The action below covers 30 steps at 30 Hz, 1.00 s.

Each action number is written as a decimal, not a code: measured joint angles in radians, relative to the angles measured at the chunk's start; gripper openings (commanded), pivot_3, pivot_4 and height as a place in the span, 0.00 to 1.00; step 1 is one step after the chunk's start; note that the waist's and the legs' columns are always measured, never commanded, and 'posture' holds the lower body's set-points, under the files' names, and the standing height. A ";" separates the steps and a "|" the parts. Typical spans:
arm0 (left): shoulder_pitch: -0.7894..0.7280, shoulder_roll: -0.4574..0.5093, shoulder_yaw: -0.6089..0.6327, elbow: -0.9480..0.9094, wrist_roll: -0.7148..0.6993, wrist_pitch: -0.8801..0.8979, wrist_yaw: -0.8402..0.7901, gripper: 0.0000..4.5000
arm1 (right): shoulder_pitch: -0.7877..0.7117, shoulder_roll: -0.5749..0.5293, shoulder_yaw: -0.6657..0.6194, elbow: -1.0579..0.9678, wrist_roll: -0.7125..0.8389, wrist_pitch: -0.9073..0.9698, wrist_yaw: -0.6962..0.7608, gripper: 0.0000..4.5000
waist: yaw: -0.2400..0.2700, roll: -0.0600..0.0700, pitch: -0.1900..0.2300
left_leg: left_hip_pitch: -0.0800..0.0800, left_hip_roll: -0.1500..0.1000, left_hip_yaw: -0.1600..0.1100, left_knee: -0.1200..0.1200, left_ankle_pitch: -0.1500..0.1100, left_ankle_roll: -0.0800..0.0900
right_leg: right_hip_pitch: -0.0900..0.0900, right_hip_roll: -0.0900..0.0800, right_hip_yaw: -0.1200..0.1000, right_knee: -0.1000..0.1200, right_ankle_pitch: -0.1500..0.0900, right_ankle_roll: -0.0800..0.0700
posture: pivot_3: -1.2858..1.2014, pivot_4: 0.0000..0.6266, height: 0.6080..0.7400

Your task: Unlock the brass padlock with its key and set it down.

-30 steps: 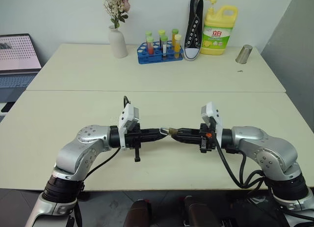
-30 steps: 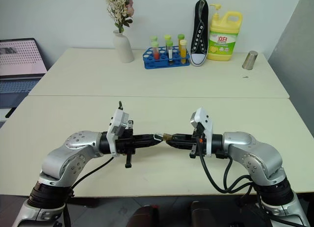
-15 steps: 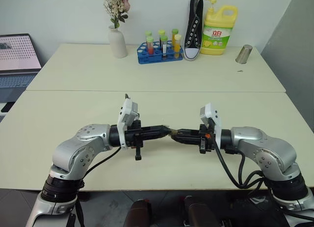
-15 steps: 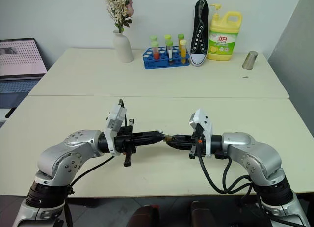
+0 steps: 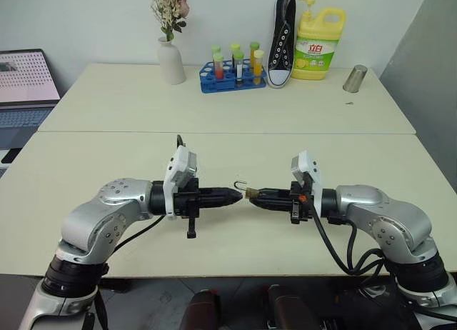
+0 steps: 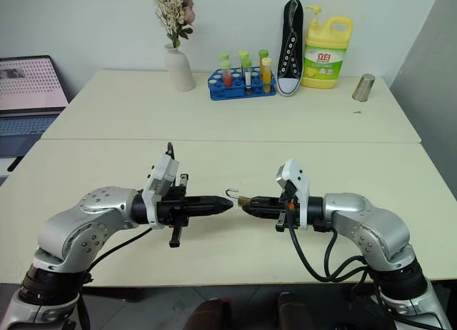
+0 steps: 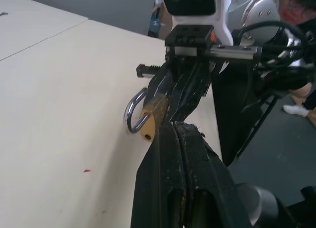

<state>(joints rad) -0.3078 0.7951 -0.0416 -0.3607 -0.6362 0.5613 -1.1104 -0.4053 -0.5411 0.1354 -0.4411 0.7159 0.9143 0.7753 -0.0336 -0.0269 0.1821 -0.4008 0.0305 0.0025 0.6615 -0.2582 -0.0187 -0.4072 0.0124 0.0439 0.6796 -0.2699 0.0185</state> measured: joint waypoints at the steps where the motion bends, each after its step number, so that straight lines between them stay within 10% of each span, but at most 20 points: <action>1: 0.007 0.041 -0.007 0.014 0.079 -0.075 -0.012 0.00 | 0.000 0.000 -0.006 0.012 0.009 0.021 -0.011 0.03 | 0.000 0.000 0.000 | 0.000 0.000 0.000 -0.001 0.000 0.000 | 0.000 0.000 0.000 0.000 0.000 -0.001 | 0.52 0.24 1.00; 6: 0.042 0.056 -0.076 0.162 0.384 -0.502 -0.021 0.35 | -0.023 0.003 -0.018 0.075 0.054 0.174 -0.060 0.03 | 0.005 0.002 0.000 | -0.001 -0.001 0.001 -0.001 0.000 0.000 | 0.000 -0.005 0.000 -0.001 -0.001 -0.002 | 0.52 0.24 1.00; 15: 0.078 -0.018 -0.095 0.203 0.461 -0.706 -0.005 1.00 | -0.080 0.038 -0.014 0.181 0.062 0.300 -0.097 0.03 | 0.004 0.001 0.000 | -0.001 0.000 0.000 0.000 0.000 0.000 | -0.001 -0.005 -0.001 0.000 -0.001 -0.002 | 0.52 0.24 1.00; 28: 0.111 -0.056 -0.107 0.236 0.480 -0.744 0.005 1.00 | -0.193 0.071 0.081 0.447 -0.071 0.299 -0.088 0.03 | 0.002 0.001 0.000 | -0.001 -0.001 0.001 0.000 0.000 0.000 | -0.001 -0.005 -0.001 0.000 -0.001 -0.002 | 0.52 0.24 1.00; 30: 0.109 -0.061 -0.111 0.237 0.479 -0.741 0.000 1.00 | -0.194 0.068 0.081 0.448 -0.079 0.298 -0.080 0.19 | 0.002 0.001 0.000 | -0.001 0.000 0.000 -0.001 0.000 0.000 | -0.001 -0.005 -0.001 0.000 -0.001 -0.002 | 0.52 0.24 1.00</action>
<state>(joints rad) -0.1986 0.7344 -0.1528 -0.1241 -0.1576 -0.1796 -1.1102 -0.5991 -0.4727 0.2165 0.0066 0.6373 1.2124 0.6950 -0.0321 -0.0257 0.1825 -0.4022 0.0301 0.0029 0.6609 -0.2582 -0.0185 -0.4081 0.0075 0.0427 0.6796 -0.2707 0.0169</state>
